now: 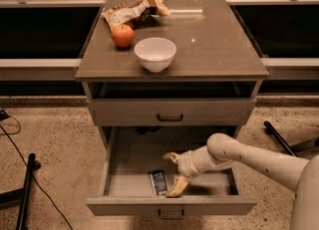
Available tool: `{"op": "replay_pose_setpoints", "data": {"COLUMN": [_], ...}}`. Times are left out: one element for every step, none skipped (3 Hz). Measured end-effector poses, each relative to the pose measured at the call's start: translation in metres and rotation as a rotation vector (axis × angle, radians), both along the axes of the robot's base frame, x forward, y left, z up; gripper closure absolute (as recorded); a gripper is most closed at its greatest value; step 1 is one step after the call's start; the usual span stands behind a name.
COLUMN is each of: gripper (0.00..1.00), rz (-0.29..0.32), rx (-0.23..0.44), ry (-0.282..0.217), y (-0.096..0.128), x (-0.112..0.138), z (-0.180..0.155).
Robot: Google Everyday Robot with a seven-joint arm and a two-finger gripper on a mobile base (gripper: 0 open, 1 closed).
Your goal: Pick rxbar blueberry from middle drawer and place on counter
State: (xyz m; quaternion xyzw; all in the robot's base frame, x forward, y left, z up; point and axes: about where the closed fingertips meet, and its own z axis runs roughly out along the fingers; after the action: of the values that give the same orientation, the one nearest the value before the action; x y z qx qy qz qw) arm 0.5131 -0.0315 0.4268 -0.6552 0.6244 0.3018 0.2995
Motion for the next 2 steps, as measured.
{"op": "replay_pose_setpoints", "data": {"gripper": [0.13,0.1], "rz": [0.003,0.012], "rx": [-0.003,-0.005], "ry": [-0.014,-0.016], "y": [0.0011,0.0026], "x": [0.0026,0.0016], "z": [-0.0087,-0.0081]}}
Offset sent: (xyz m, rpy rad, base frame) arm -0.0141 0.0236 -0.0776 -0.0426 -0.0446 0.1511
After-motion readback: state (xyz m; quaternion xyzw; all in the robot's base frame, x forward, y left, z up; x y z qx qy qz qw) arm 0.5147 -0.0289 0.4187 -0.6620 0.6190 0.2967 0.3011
